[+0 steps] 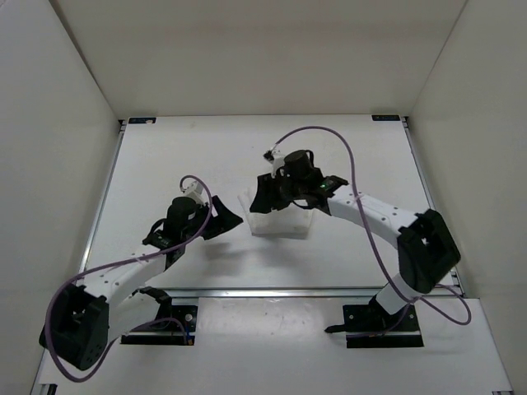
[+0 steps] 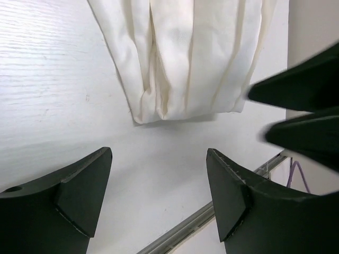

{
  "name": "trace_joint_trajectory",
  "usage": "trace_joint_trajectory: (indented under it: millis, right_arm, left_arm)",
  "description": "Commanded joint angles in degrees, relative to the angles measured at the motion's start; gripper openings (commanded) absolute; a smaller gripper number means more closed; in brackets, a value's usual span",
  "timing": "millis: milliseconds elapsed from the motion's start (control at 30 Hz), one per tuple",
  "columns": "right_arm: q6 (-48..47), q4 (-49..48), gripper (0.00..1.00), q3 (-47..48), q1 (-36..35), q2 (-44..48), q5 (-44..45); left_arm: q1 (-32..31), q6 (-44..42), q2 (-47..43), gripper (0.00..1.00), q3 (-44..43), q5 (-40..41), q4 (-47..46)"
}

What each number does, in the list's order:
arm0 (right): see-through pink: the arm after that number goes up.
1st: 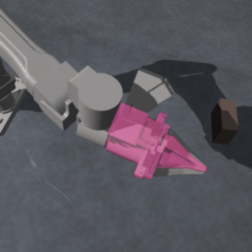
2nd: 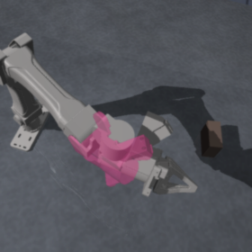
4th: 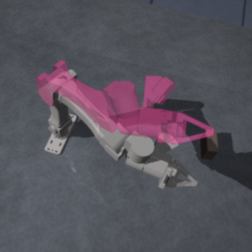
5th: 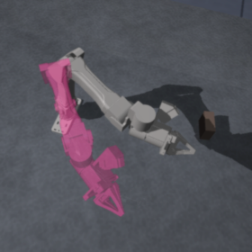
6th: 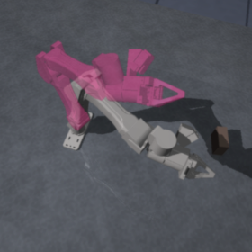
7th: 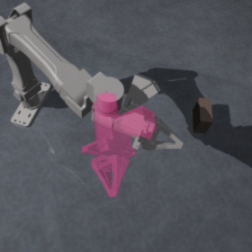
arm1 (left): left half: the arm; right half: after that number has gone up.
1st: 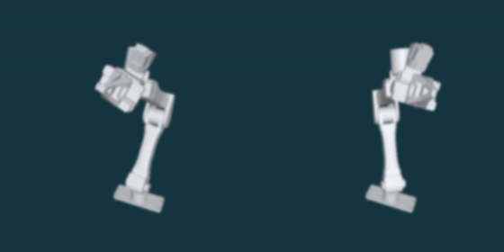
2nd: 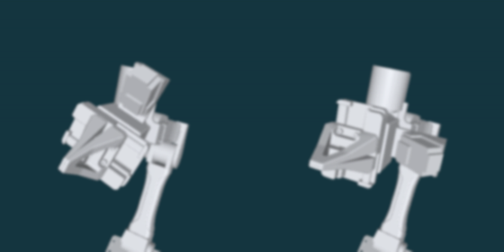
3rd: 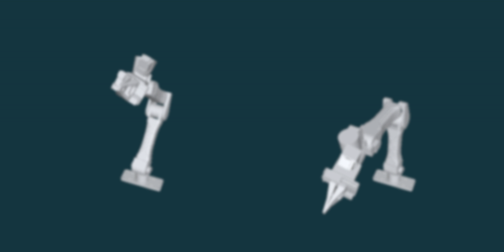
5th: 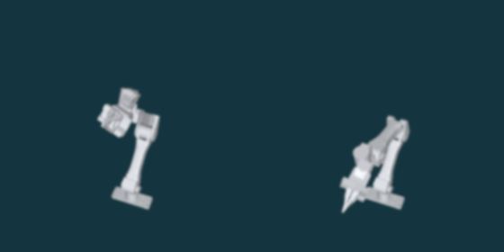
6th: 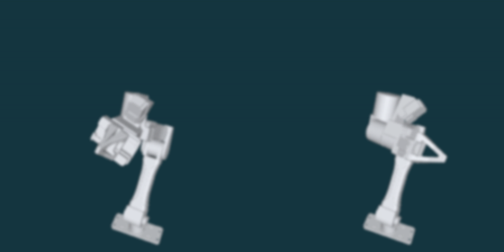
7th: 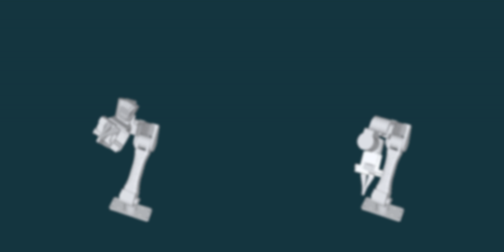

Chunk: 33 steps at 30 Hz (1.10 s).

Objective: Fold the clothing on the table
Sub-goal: Fold the skirt

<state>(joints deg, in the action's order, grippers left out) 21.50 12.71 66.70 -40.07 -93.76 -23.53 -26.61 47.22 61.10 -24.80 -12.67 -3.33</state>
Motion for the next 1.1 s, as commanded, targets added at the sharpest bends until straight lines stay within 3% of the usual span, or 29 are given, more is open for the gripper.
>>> trace_joint_trajectory:
  millis: [0, 100, 167, 233, 267, 433, 567, 633, 800, 833, 867, 933, 1000, 1067]
  right_arm:
    - [1.87, -5.93, 0.48, -4.45, 3.5, 6.73, -5.91]
    - [5.56, -14.18, 0.47, -13.06, 11.67, 11.92, -10.03]
    - [11.6, -22.96, 0.36, -19.39, 17.55, 12.9, -17.39]
    - [15.4, -33.15, 0.03, -23.61, 23.09, 10.72, -22.16]
    - [15.77, -34.23, 0.0, -23.11, 23.98, 7.48, -25.48]
    - [16.91, -34.52, 0.0, -16.79, 21.8, -5.37, -30.97]
    - [13.05, -20.92, 0.0, -12.91, 17.49, -11.7, -16.35]
    - [13.66, -18.96, 0.0, -12.82, 16.61, -12.85, -12.35]
    - [14.63, -19.92, 0.0, -12.47, 18.71, -15.66, -16.63]
    - [14.1, -20.0, 0.0, -11.77, 18.98, -15.58, -19.25]
    - [13.49, -20.44, 0.0, -11.16, 19.33, -14.97, -21.71]
    - [11.39, -18.52, 0.0, -9.92, 19.6, -10.42, -22.69]
    - [9.1, -13.97, 0.01, -7.38, 19.16, -5.07, -21.48]
    - [5.5, -8.42, 0.05, -5.71, 18.02, 2.66, -14.31]
  left_arm:
    - [1.82, -0.2, -4.66, 0.83, 1.85, -0.43, 5.25]
    - [2.61, 0.06, -8.26, 0.83, 3.35, -1.21, 6.41]
    - [2.88, 0.33, -10.11, 0.83, 4.14, -1.22, 7.28]
    - [3.14, 0.24, -11.18, 0.83, 4.58, -0.61, 7.46]
    - [3.49, 0.33, -11.7, 0.84, 4.76, -0.78, 7.64]
    - [2.79, 0.24, -12.58, 0.83, 4.67, -0.78, 8.43]
    - [3.75, 0.24, -14.77, 0.83, 5.28, -0.69, 9.74]
    - [4.55, -0.2, -14.96, 0.84, 5.46, -0.6, 10.53]
    - [5.43, -2.13, -13.64, 0.86, 4.59, -3.32, 11.5]
    - [5.34, -2.66, -12.51, 0.87, 4.23, -4.03, 11.77]
    - [5.34, -3.97, -11.37, 0.96, 3.36, -4.29, 12.55]
    - [5.52, -6.51, -9.52, 0.99, 1.25, -5.96, 14.84]
    - [6.39, -10.46, -7.85, 0.99, -2.08, -6.23, 19.48]
    - [7.27, -13.71, -7.49, 0.98, -4.81, -7.02, 22.82]
